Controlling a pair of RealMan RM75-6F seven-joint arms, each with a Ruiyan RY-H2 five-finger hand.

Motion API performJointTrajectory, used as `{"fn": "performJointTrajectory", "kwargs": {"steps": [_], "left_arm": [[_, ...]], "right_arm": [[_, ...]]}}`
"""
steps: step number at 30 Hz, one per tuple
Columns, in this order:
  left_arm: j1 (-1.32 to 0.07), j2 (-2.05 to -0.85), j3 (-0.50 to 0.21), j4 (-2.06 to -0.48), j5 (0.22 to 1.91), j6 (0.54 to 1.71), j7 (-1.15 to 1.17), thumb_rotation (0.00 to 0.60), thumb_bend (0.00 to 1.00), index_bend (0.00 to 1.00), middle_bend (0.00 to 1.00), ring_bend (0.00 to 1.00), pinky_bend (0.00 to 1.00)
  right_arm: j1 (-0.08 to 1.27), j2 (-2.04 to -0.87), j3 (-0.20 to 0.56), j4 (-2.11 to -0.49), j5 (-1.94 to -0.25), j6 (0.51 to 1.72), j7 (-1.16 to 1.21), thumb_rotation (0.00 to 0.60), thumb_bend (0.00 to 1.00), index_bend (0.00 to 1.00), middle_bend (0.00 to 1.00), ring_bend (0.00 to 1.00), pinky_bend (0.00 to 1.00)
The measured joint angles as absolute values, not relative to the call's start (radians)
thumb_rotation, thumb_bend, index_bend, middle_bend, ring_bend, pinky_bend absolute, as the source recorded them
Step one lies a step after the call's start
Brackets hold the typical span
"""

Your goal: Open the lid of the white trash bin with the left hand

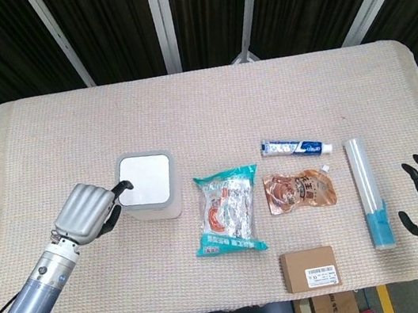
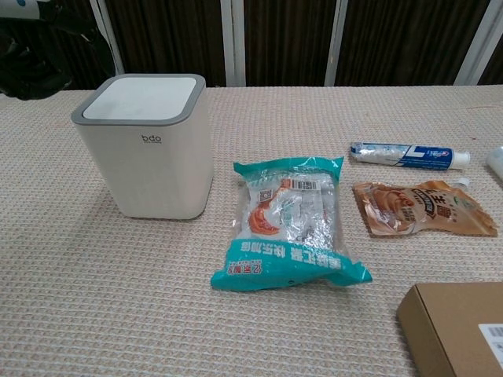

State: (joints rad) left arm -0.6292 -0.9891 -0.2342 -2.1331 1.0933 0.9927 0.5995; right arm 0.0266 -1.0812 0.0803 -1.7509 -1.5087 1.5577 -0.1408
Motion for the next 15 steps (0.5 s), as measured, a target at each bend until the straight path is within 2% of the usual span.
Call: {"fn": "performJointTrajectory", "kwargs": {"steps": [15], "left_arm": [[-0.701, -1.065, -0.180, -2.135, 1.027, 1.019, 0.699, 0.600, 0.74, 0.30, 0.87, 0.82, 0.73]], "right_arm": [[0.027, -1.084, 0.090, -1.744, -1.493, 1.560, -0.139, 0.600, 0.30, 0.12, 0.01, 0.00, 0.00]]}}
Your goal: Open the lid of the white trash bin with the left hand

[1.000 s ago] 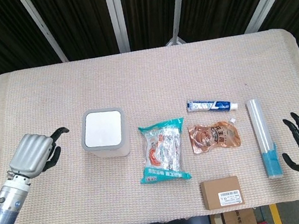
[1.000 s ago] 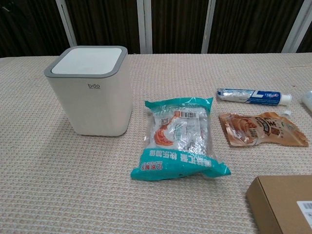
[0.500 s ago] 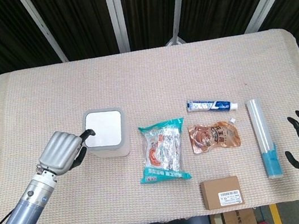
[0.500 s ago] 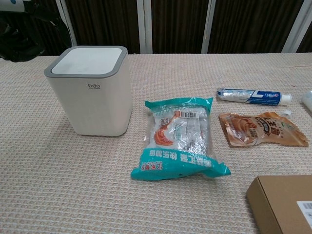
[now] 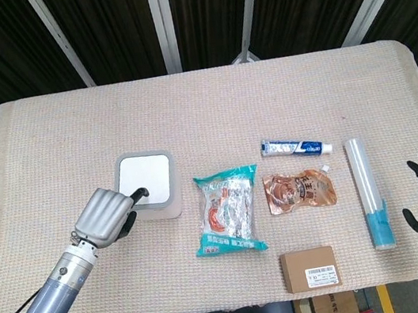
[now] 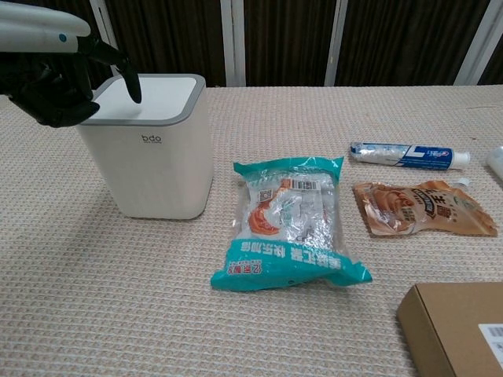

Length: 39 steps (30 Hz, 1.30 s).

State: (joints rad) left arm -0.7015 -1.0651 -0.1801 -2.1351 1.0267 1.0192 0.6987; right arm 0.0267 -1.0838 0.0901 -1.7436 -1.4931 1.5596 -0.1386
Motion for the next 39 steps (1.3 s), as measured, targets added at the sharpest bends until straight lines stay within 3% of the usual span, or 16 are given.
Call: {"fn": "performJointTrajectory", "kwargs": {"steps": [29, 36, 39], "left_arm": [[-0.759, -1.111, -0.098, -2.101, 0.961, 1.058, 0.770, 0.600, 0.74, 0.30, 0.87, 0.82, 0.73], [-0.741, -1.096, -0.126, -2.131, 1.046, 1.142, 0.731, 0.600, 0.72, 0.31, 0.87, 0.82, 0.73], [-0.720, -1.079, -0.139, -2.160, 1.102, 1.203, 0.712, 0.600, 0.66, 0.31, 0.85, 0.82, 0.73]], "right_arm": [[0.024, -1.092, 0.097, -1.743, -1.488, 1.572, -0.142, 0.600, 0.30, 0.12, 0.01, 0.01, 0.00], [0.023, -1.094, 0.099, -1.744, -1.484, 1.572, -0.144, 0.600, 0.30, 0.12, 0.01, 0.01, 0.00], [0.024, -1.097, 0.099, -1.744, -1.480, 1.569, -0.147, 0.600, 0.30, 0.12, 0.01, 0.01, 0.00]]}}
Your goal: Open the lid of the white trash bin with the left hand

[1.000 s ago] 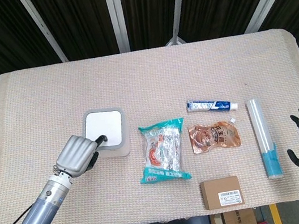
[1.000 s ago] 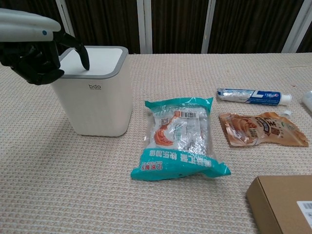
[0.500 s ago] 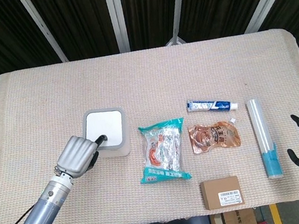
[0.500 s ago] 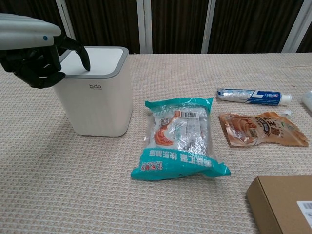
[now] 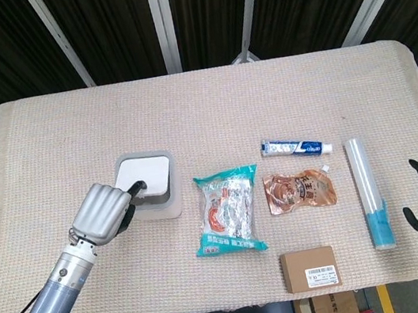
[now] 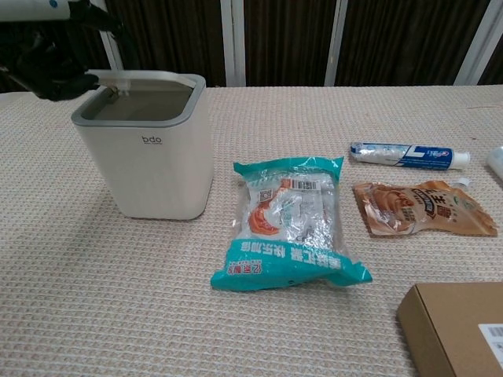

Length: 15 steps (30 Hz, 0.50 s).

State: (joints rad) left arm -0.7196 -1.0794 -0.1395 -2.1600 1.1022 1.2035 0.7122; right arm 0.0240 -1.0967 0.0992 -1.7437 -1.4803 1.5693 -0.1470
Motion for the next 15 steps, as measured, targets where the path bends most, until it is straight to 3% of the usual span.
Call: {"fn": "performJointTrajectory", "kwargs": {"steps": [2, 4, 5, 7, 10, 15], "left_arm": [[-0.700, -1.065, -0.144, -2.182, 1.137, 1.244, 0.704, 0.600, 0.57, 0.31, 0.81, 0.79, 0.73], [-0.675, -1.041, -0.144, -2.216, 1.158, 1.284, 0.701, 0.600, 0.44, 0.31, 0.68, 0.66, 0.68], [-0.666, -1.029, -0.143, -2.231, 1.160, 1.294, 0.702, 0.600, 0.40, 0.30, 0.61, 0.59, 0.64], [-0.648, -1.001, -0.138, -2.263, 1.157, 1.307, 0.709, 0.600, 0.32, 0.27, 0.43, 0.40, 0.46], [-0.629, -0.975, -0.126, -2.305, 1.125, 1.321, 0.726, 0.600, 0.26, 0.26, 0.27, 0.23, 0.23], [-0.553, -0.950, -0.063, -2.348, 1.110, 1.399, 0.793, 0.600, 0.25, 0.26, 0.19, 0.14, 0.13]], "right_arm": [[0.025, -1.098, 0.099, -1.744, -1.479, 1.567, -0.149, 0.600, 0.30, 0.12, 0.01, 0.01, 0.00], [0.025, -1.099, 0.098, -1.745, -1.479, 1.565, -0.151, 0.600, 0.30, 0.12, 0.01, 0.01, 0.00], [0.025, -1.100, 0.097, -1.745, -1.479, 1.564, -0.152, 0.600, 0.30, 0.12, 0.01, 0.01, 0.00], [0.026, -1.101, 0.096, -1.745, -1.481, 1.563, -0.154, 0.600, 0.30, 0.12, 0.01, 0.01, 0.00], [0.026, -1.103, 0.094, -1.746, -1.485, 1.563, -0.158, 0.600, 0.30, 0.12, 0.01, 0.01, 0.00], [0.025, -1.098, 0.093, -1.752, -1.487, 1.564, -0.151, 0.600, 0.30, 0.12, 0.01, 0.01, 0.00]]}}
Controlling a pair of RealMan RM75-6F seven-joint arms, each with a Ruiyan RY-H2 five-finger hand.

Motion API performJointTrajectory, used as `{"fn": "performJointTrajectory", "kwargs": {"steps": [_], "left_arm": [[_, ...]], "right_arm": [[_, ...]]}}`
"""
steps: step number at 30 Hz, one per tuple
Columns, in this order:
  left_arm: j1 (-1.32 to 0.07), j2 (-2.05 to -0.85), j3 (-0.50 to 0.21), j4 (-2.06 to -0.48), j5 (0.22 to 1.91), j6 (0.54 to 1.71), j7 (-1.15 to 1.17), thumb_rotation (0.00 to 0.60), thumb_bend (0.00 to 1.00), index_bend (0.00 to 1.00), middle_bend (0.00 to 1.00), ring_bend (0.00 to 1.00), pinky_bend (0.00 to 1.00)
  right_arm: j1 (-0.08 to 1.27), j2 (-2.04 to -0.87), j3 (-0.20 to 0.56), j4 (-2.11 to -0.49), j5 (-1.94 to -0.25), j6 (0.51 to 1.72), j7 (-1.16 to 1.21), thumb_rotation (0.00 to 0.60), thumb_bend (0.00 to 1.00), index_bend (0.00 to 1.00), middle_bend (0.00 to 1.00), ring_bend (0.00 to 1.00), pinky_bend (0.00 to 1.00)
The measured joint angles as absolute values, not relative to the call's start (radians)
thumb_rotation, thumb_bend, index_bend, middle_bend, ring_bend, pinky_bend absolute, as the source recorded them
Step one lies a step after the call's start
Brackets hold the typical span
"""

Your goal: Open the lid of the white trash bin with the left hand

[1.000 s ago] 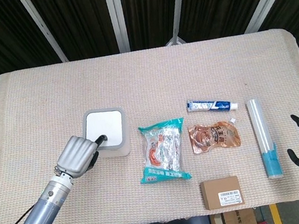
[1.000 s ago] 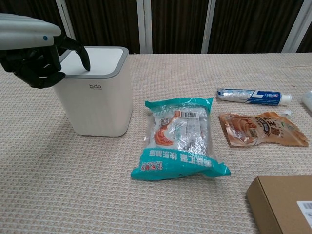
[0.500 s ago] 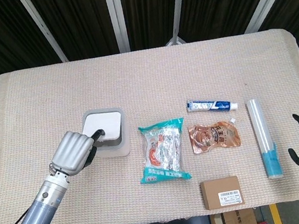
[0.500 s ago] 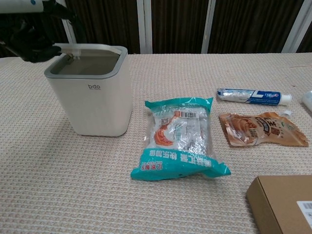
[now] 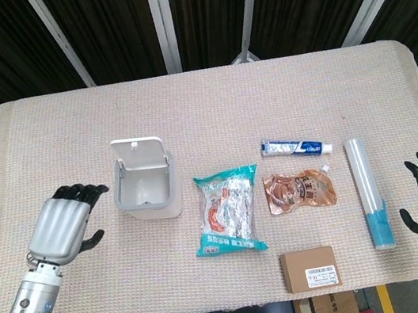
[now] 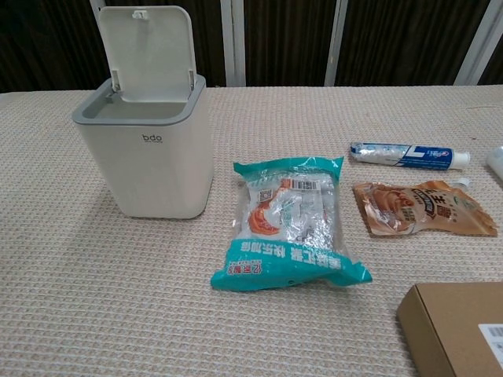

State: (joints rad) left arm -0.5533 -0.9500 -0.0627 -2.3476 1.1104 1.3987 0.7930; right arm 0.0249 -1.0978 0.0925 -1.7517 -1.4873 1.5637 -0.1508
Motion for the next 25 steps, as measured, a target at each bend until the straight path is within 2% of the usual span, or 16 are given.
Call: {"fn": "performJointTrajectory", "kwargs": {"steps": [4, 8, 12, 18, 25], "left_arm": [[-0.444, -0.956, 0.005, -2.334, 1.217, 1.506, 0.767, 0.600, 0.25, 0.24, 0.13, 0.00, 0.08], [-0.308, -0.977, 0.079, -2.241, 1.385, 1.635, 0.655, 0.600, 0.25, 0.24, 0.12, 0.00, 0.06], [-0.192, -1.003, 0.134, -2.077, 1.508, 1.749, 0.459, 0.600, 0.25, 0.24, 0.13, 0.00, 0.05], [-0.076, -1.031, 0.163, -1.869, 1.546, 1.839, 0.213, 0.600, 0.25, 0.23, 0.13, 0.00, 0.05], [-0.026, -1.034, 0.154, -1.823, 1.553, 1.852, 0.172, 0.600, 0.25, 0.23, 0.14, 0.00, 0.05]], "right_arm": [[0.024, -1.093, 0.094, -1.751, -1.488, 1.566, -0.141, 0.600, 0.30, 0.12, 0.01, 0.01, 0.00], [0.023, -1.089, 0.093, -1.752, -1.489, 1.565, -0.133, 0.600, 0.30, 0.12, 0.01, 0.01, 0.00], [0.024, -1.089, 0.088, -1.752, -1.496, 1.561, -0.135, 0.600, 0.30, 0.12, 0.01, 0.01, 0.00], [0.028, -1.086, 0.077, -1.745, -1.521, 1.556, -0.130, 0.600, 0.30, 0.12, 0.01, 0.01, 0.00], [0.030, -1.082, 0.074, -1.745, -1.527, 1.551, -0.116, 0.600, 0.30, 0.12, 0.01, 0.01, 0.00]]}}
